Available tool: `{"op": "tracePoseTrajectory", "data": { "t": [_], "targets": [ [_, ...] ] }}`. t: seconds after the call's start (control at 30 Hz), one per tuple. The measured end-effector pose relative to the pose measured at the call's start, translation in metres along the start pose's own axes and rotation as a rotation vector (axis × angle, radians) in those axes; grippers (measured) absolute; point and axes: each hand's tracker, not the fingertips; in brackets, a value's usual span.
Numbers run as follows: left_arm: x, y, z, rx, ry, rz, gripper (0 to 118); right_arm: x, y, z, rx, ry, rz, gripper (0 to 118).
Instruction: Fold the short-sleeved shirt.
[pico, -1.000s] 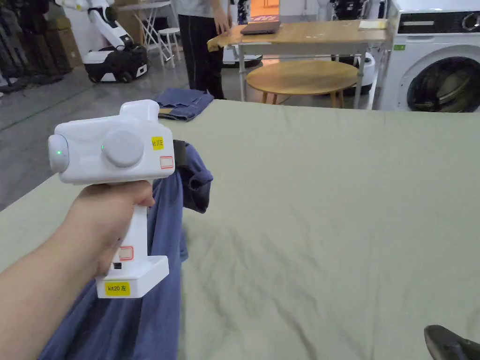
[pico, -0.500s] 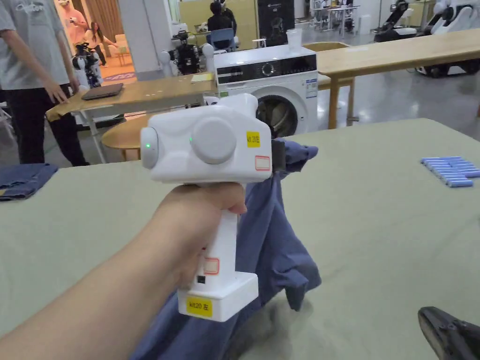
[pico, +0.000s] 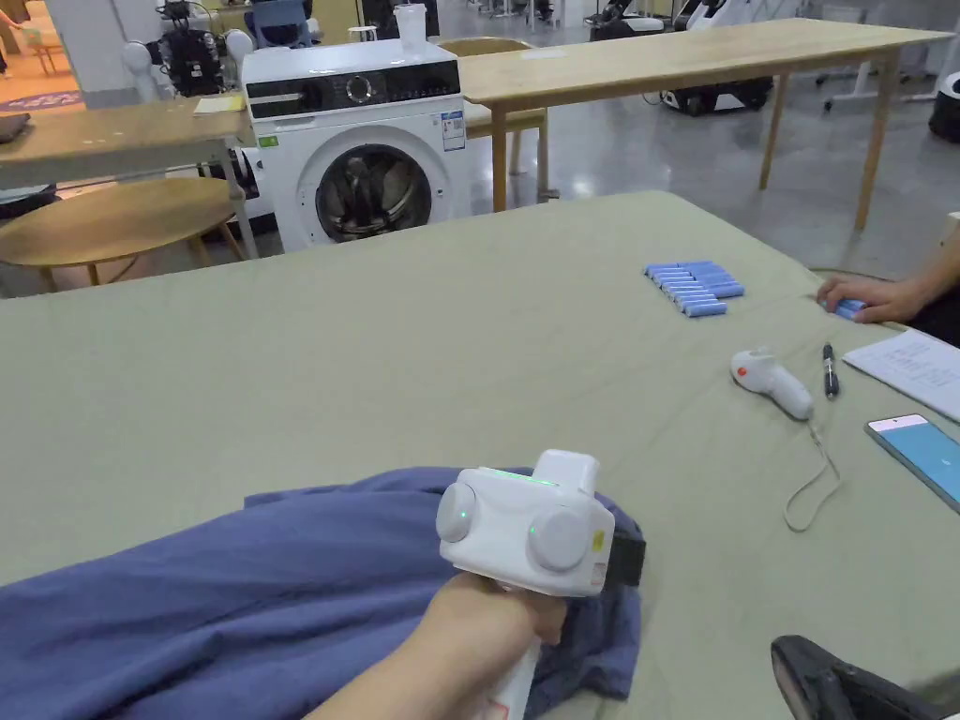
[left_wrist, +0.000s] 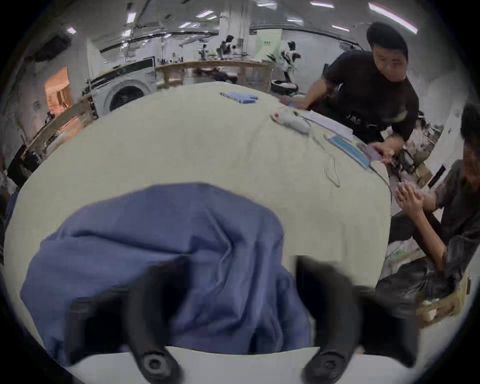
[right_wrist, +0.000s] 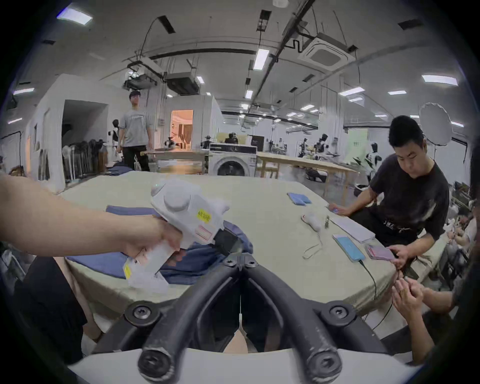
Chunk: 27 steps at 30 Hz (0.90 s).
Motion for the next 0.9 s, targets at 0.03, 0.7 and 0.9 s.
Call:
{"op": "tracePoseTrajectory", "data": {
  "t": [0.03, 0.7, 0.9],
  "targets": [
    [-0.004, -0.005, 0.004, 0.012, 0.01, 0.016, 98, -0.001, -0.002, 0.0, -0.004, 0.01, -0.004, 0],
    [-0.183, -0.225, 0.353, 0.634, 0.727, 0.378, 0, -0.085, 0.021, -0.106, 0.053, 0.175, -0.018, 0],
    [-0.193, -0.288, 0.377, 0.612, 0.777, 0.516, 0, -0.122, 0.017, -0.127, 0.004, 0.242, -0.034, 0]
  ]
}}
